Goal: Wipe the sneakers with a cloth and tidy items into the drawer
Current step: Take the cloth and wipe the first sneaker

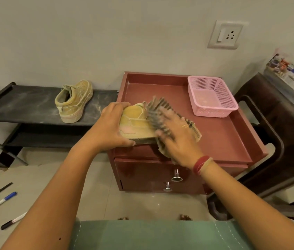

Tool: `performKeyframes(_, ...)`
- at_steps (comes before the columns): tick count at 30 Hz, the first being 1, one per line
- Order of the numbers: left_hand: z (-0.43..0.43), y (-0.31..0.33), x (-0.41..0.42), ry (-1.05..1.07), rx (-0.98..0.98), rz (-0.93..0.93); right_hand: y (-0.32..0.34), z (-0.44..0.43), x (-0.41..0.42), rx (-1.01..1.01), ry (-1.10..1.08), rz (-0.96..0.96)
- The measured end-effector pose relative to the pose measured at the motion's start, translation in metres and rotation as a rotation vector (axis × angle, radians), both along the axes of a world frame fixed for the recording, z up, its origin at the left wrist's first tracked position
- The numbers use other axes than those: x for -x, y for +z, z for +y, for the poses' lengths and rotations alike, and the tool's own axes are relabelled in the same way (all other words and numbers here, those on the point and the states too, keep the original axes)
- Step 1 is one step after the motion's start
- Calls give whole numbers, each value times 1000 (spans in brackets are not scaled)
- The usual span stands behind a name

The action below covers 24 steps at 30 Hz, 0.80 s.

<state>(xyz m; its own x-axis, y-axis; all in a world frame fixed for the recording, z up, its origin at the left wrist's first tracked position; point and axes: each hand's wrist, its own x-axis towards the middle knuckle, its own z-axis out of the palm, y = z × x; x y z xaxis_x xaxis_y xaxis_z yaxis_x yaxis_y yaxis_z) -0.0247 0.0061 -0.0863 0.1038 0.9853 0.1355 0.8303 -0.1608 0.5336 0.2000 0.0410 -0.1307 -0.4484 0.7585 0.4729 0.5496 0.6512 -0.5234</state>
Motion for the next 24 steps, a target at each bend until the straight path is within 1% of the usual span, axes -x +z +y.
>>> performKeyframes(1,-1,0,0,-2,-5,1,-2,-5,1,-59,-2,-129)
performKeyframes(2,-2,0,-1,-1,-6,-2,-7,-5,-1,-68,-35,-149)
performKeyframes(6,-3,2,-3,23,7,-31,-26,19,-13,193,-172,154)
performKeyframes(9,-3,2,-3,30,14,-31,-23,27,-22,502,-231,439)
performKeyframes(10,-4,1,-3,30,18,-30,-21,27,-24,583,-278,500)
performKeyframes(11,-4,1,-3,28,21,-29,-20,28,-25,594,-332,530)
performKeyframes(12,-4,1,-2,26,25,-29,-17,25,-25,525,-379,534)
performKeyframes(13,-4,0,-2,24,27,-30,-13,20,-22,409,-371,523)
performKeyframes(14,-3,0,-2,20,27,-26,-8,12,-18,291,-296,483)
performKeyframes(15,-2,0,-1,17,25,-20,-4,3,-11,187,-180,390)
performKeyframes(16,-1,0,0,14,21,-13,-4,-6,-6,94,-83,214)
performKeyframes(17,-1,0,0,12,14,-8,-5,-14,-1,-11,-33,-5)
performKeyframes(18,0,0,0,9,5,-4,-9,-18,1,-103,-27,-199)
performKeyframes(19,0,-1,0,7,-1,0,-15,-19,1,-158,-54,-307)
performKeyframes(20,-1,-1,-1,7,0,-1,-19,-17,-2,-157,-90,-320)
performKeyframes(21,-2,-1,-1,10,5,-8,-22,-14,-6,-124,-117,-269)
performKeyframes(24,-2,0,-2,26,20,-40,-26,-1,-16,50,-135,-13)
